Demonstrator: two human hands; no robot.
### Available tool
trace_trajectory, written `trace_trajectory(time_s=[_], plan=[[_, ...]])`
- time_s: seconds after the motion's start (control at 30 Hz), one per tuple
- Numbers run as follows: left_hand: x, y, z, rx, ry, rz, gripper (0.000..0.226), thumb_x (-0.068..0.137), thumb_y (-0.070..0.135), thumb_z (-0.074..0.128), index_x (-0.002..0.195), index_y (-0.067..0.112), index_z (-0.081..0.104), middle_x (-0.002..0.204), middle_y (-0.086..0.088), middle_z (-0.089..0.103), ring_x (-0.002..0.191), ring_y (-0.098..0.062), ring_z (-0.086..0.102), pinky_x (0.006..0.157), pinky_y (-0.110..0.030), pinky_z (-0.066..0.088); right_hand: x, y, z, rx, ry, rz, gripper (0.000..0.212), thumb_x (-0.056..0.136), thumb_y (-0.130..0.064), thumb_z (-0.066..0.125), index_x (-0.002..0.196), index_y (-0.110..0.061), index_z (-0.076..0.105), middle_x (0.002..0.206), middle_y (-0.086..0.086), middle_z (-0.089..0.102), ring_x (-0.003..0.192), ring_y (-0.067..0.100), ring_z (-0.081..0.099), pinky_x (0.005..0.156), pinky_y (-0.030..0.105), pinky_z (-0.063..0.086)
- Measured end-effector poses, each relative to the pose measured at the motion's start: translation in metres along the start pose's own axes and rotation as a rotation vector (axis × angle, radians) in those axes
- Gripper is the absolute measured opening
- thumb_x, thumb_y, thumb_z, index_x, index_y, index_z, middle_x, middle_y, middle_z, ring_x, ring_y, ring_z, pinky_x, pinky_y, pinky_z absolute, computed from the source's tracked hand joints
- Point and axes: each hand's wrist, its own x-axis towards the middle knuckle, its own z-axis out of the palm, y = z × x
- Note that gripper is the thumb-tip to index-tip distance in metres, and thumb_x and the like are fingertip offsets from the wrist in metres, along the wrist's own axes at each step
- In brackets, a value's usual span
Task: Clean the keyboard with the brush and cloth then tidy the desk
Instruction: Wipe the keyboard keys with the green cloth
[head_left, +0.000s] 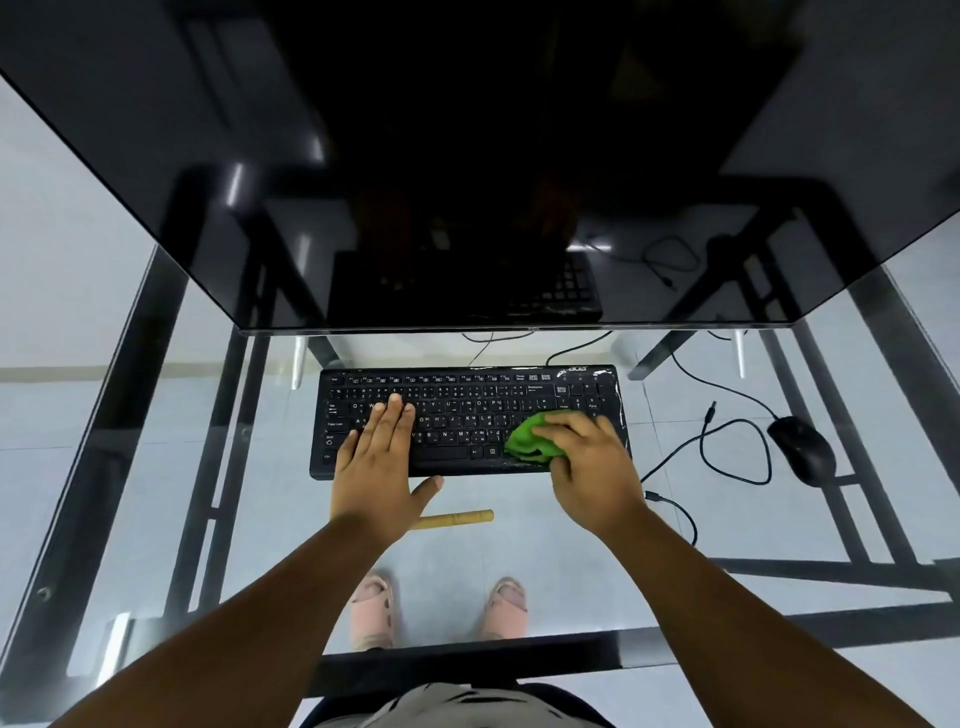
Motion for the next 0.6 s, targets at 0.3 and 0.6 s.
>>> trace_trajectory(time_s=[0.3, 0.6], plan=[[0.026, -0.010, -0.020, 0.027, -0.087, 0.000, 0.124, 0.063, 0.078, 0.060, 0.153, 0.023, -0.006, 0.161, 0.007, -0.012, 0.148, -0.012, -0.010, 0.121, -0.039, 0.000, 0.055, -0.025, 0.010, 0.061, 0.078, 0.274, 0.044, 0.089, -0.011, 0.056, 0.132, -0.015, 0.059, 0.136, 0.005, 0.052, 0.113, 0.032, 0.049, 0.101, 0.033, 0.038], [0.039, -0.024, -0.029, 0.014, -0.153, 0.037, 0.133, 0.054, 0.080, 0.065, 0.154, 0.025, -0.003, 0.161, 0.008, -0.013, 0.148, -0.012, -0.013, 0.120, -0.041, -0.004, 0.075, -0.040, -0.002, -0.051, -0.126, 0.246, 0.047, 0.090, -0.011, 0.047, 0.128, -0.035, 0.060, 0.135, -0.015, 0.046, 0.118, 0.023, 0.039, 0.081, 0.035, 0.053]])
